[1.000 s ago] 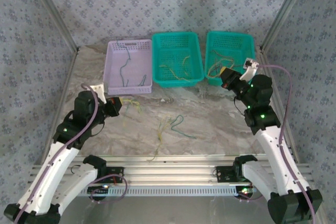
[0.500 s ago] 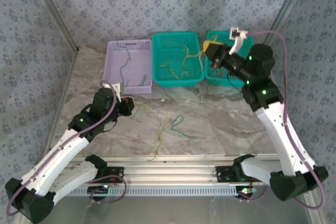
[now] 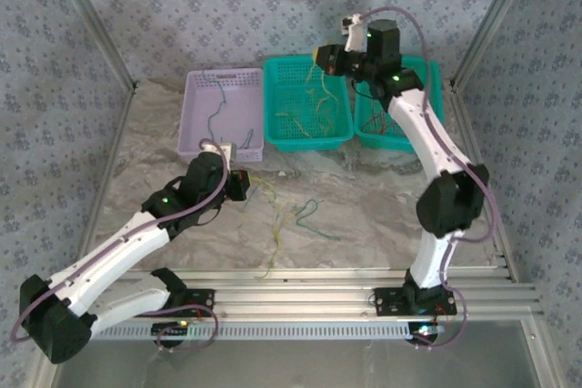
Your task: Untangle the cables
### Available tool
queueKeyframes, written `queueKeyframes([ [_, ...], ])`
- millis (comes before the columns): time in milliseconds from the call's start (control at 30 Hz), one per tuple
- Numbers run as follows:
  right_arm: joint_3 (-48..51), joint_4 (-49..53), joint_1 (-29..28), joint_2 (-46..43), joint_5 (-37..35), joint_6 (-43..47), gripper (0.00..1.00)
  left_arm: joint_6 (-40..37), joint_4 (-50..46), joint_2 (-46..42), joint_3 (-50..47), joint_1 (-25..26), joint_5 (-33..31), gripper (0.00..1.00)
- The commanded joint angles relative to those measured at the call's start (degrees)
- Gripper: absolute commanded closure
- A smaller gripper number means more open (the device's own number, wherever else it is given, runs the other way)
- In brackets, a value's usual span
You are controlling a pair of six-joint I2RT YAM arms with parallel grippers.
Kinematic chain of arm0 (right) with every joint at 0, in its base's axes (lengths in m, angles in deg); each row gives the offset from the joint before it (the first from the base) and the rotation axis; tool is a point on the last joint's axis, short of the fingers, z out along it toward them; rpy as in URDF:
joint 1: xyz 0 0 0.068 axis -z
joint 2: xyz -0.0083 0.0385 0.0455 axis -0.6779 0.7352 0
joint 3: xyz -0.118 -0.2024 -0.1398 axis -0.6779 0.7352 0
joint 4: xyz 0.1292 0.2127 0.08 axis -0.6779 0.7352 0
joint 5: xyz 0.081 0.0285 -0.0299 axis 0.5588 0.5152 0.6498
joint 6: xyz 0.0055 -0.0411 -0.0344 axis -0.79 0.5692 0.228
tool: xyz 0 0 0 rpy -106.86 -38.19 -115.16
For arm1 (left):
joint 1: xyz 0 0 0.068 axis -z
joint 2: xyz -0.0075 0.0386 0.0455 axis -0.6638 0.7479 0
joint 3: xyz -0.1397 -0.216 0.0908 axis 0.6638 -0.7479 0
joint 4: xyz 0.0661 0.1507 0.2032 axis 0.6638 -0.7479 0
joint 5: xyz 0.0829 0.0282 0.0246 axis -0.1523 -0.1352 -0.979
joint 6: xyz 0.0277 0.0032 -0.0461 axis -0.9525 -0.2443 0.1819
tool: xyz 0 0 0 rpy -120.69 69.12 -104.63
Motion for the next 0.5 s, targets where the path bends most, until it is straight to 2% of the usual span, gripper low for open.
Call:
queueKeyframes([
  [0,-4.87,7.25,-0.65,5.64,1.73,-0.79,1.0,-0.11,2.66,1.18,1.94,1.88,-1.7,1.0],
  [167,-5.0,9.54,-1.56,9.62,-3.22,1.52,1.0,-0.1,3.5,2.2,2.25,2.38,-2.1,1.0],
  [400,-5.07,12.59,-2.14,14.07,-6.15,2.19,1.0,-1.91,3.07,3.66,5.38,2.39,-3.05,1.0],
  [467,-4.99,12.71,-2.3,14.38,-6.46,2.28,0.96,-2.22,3.11,4.19,6.19,2.39,-3.13,1.0],
])
